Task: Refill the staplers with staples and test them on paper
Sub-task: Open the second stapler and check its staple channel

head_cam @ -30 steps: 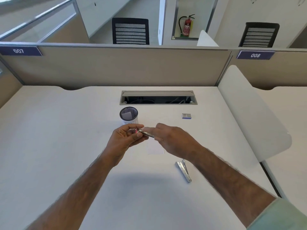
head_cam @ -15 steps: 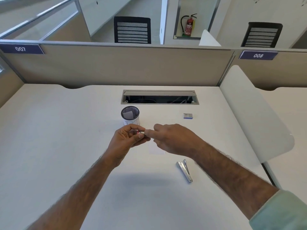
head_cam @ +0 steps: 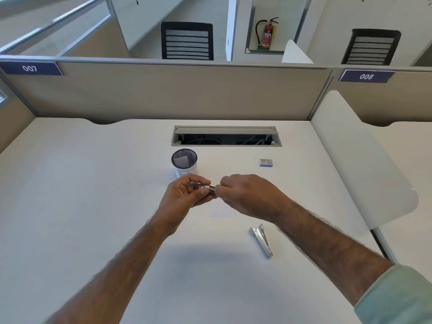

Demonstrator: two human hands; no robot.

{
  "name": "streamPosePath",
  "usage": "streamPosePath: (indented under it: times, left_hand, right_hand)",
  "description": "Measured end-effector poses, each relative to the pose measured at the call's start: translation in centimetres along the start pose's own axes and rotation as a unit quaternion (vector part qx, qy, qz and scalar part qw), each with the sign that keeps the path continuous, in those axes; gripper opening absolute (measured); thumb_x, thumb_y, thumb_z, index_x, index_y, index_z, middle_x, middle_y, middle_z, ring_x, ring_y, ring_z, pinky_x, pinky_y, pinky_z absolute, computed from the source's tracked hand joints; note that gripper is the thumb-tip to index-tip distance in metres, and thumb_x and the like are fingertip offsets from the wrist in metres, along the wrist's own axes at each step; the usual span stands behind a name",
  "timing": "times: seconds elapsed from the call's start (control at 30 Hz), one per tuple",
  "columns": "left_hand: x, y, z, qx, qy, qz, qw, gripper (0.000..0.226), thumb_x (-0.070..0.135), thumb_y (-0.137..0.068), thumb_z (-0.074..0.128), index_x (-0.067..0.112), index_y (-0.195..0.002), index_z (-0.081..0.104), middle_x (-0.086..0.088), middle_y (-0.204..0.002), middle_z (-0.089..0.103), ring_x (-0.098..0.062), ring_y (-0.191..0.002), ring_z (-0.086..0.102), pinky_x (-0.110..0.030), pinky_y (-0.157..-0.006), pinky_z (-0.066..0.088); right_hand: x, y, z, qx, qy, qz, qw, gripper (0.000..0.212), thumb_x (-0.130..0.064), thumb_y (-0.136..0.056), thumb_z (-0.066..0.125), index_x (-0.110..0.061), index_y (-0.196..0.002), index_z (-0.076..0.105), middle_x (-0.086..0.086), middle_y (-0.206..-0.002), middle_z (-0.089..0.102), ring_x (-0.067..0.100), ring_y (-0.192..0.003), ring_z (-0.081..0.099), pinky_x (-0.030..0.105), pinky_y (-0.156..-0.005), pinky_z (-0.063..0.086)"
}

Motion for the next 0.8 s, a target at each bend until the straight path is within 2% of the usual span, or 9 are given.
streamPosePath:
  times: [0.07, 0.17, 0.27, 0.37, 0.5, 0.57, 0.67, 0.8]
  left_hand:
    - [0.1, -0.1, 0.3, -0.003, 0.003, 0.001, 1.000, 0.023, -0.004, -0.097, 0.063, 0.015, -0.098, 0.076, -0.015, -0.091, 0.077, -0.031, -0.094, 0.077, -0.036, -0.092, 0.060]
    - [0.4, -0.2, 0.8, -0.004, 0.010, 0.002, 1.000, 0.026, -0.005, -0.097, 0.061, 0.015, -0.096, 0.076, -0.017, -0.092, 0.077, -0.033, -0.094, 0.077, -0.033, -0.090, 0.060]
    - [0.6, -0.2, 0.7, 0.000, 0.007, 0.001, 1.000, 0.026, -0.006, -0.098, 0.060, 0.014, -0.096, 0.076, -0.019, -0.095, 0.078, -0.036, -0.096, 0.077, -0.031, -0.088, 0.060]
    - [0.6, -0.1, -0.3, 0.018, 0.002, -0.001, 1.000, 0.020, -0.007, -0.097, 0.060, 0.010, -0.098, 0.073, -0.022, -0.098, 0.077, -0.040, -0.098, 0.076, -0.030, -0.086, 0.061]
    - [1.1, -0.2, -1.2, 0.040, 0.002, 0.005, 0.999, 0.015, -0.006, -0.097, 0.061, 0.006, -0.102, 0.070, -0.023, -0.099, 0.077, -0.039, -0.099, 0.076, -0.028, -0.083, 0.061]
    - [1.3, -0.3, -1.3, 0.043, 0.003, 0.012, 0.999, 0.016, -0.006, -0.097, 0.061, 0.007, -0.101, 0.071, -0.024, -0.099, 0.076, -0.039, -0.098, 0.076, -0.028, -0.083, 0.061]
    - [1.5, -0.3, -1.3, 0.041, 0.000, 0.023, 0.999, 0.017, -0.005, -0.097, 0.062, 0.008, -0.100, 0.072, -0.031, -0.102, 0.072, -0.039, -0.099, 0.076, -0.028, -0.084, 0.060]
    - [1.7, -0.4, -1.0, 0.053, -0.016, 0.039, 0.998, 0.021, -0.007, -0.096, 0.063, 0.011, -0.098, 0.073, -0.034, -0.100, 0.069, -0.037, -0.097, 0.077, -0.027, -0.084, 0.060]
  right_hand:
    - [0.3, 0.0, -0.1, -0.004, -0.013, 0.008, 1.000, 0.003, -0.015, -0.096, 0.063, -0.013, -0.096, 0.061, 0.007, -0.080, 0.060, 0.026, -0.061, 0.052, 0.032, -0.045, 0.039]
    - [0.6, 0.0, -0.6, 0.003, -0.037, 0.029, 0.999, 0.008, -0.020, -0.099, 0.059, -0.013, -0.098, 0.062, 0.007, -0.089, 0.063, 0.028, -0.069, 0.057, 0.036, -0.049, 0.047]
    - [0.8, 0.1, -1.2, 0.024, -0.058, 0.033, 0.998, 0.005, -0.015, -0.095, 0.065, -0.013, -0.094, 0.060, 0.007, -0.087, 0.062, 0.025, -0.063, 0.053, 0.031, -0.046, 0.036]
    - [1.3, 0.2, -1.5, 0.040, -0.040, 0.051, 0.997, 0.010, -0.010, -0.090, 0.067, -0.013, -0.088, 0.057, 0.005, -0.079, 0.058, 0.022, -0.059, 0.044, 0.028, -0.049, 0.026]
    - [2.6, 1.2, -1.6, 0.096, -0.086, 0.136, 0.982, 0.015, -0.009, -0.089, 0.061, -0.012, -0.079, 0.050, 0.000, -0.074, 0.050, 0.020, -0.059, 0.040, 0.031, -0.046, 0.031]
    - [3.2, 1.9, -1.4, 0.130, -0.118, 0.188, 0.966, 0.020, -0.011, -0.087, 0.061, -0.017, -0.077, 0.044, -0.007, -0.070, 0.043, 0.019, -0.058, 0.039, 0.031, -0.046, 0.035]
    - [4.0, 2.5, -0.4, 0.157, -0.179, 0.284, 0.929, 0.031, -0.018, -0.086, 0.061, -0.026, -0.076, 0.033, -0.006, -0.062, 0.042, 0.019, -0.056, 0.038, 0.030, -0.047, 0.034]
    - [4.6, 3.5, 1.4, 0.189, -0.268, 0.426, 0.843, 0.019, -0.018, -0.084, 0.060, -0.022, -0.087, 0.041, -0.007, -0.059, 0.048, 0.020, -0.053, 0.048, 0.036, -0.050, 0.042]
Point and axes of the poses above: each hand's wrist, its own y-axis away from the middle knuckle, its own z-axis out of the palm, x = y × z, the point moved 8 cm from there along -y, towards the middle knuckle
